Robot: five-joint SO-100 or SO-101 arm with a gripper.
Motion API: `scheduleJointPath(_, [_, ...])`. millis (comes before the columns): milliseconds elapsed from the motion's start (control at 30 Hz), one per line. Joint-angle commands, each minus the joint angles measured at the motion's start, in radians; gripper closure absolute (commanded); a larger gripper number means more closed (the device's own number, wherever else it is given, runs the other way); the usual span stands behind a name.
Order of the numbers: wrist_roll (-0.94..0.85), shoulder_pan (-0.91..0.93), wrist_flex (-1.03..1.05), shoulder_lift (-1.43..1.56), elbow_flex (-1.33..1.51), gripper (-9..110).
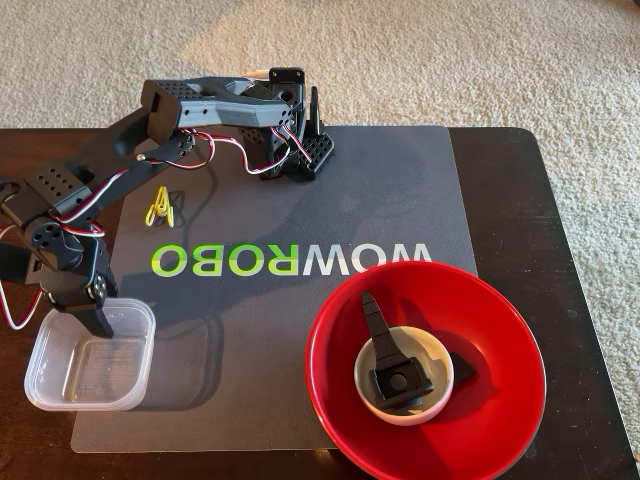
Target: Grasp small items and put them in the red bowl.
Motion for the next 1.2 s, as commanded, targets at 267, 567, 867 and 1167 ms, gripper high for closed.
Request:
scheduleJointPath(267, [0.000, -0.023, 0.011, 0.048, -0.006, 101])
scheduleJointPath(567, [-0.012, -0.118, 0.011, 0.420, 0.124, 101])
scheduleJointPath(867, [-0.041, -0.561, 0.011, 0.790, 0.192, 101])
scheduleJointPath(1167, [-0.054, -1.081, 0.009, 0.808, 0.201, 101])
